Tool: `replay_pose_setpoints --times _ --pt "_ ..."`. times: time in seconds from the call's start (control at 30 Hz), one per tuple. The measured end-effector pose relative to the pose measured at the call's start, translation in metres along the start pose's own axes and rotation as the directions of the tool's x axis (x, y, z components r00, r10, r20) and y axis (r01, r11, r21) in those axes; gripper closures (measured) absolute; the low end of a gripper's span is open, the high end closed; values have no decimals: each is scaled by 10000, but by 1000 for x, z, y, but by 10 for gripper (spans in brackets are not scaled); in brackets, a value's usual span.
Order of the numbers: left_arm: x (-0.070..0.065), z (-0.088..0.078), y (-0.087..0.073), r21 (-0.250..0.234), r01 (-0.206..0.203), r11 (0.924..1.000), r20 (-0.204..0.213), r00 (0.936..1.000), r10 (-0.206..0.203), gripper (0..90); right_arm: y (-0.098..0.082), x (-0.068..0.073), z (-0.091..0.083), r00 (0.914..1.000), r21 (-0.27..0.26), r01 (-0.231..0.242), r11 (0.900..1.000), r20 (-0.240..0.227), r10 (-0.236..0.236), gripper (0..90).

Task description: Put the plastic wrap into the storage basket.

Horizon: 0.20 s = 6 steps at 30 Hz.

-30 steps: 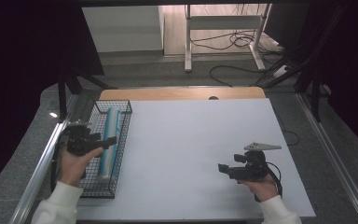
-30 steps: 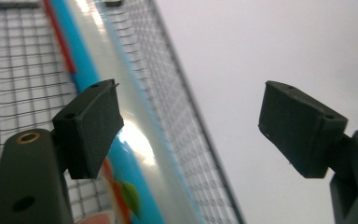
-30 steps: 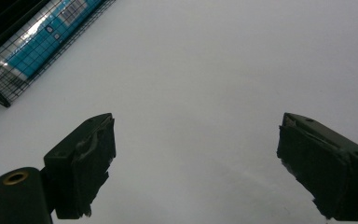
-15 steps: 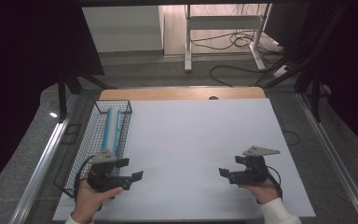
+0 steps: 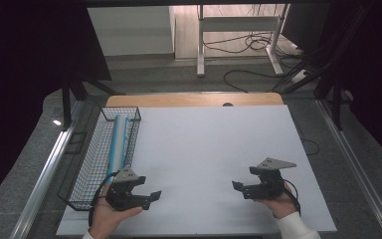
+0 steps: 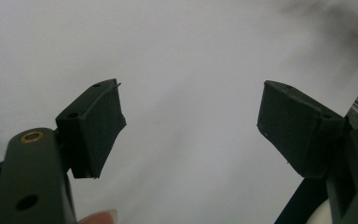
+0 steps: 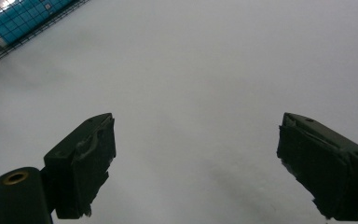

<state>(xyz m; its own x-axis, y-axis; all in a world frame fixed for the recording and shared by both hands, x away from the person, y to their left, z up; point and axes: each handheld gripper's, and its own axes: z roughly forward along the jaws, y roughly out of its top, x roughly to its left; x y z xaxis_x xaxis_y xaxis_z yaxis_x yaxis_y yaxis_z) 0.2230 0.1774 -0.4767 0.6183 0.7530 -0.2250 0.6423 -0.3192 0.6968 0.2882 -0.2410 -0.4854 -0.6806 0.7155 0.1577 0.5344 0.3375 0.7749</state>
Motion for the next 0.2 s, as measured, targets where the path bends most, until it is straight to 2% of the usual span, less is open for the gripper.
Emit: replay_pose_setpoints --times 0.2 --pt "4 2 -1 36 61 10000 -192 9998 -61 216 1 -3 -2 10000 -269 68 9996 54 -66 118"
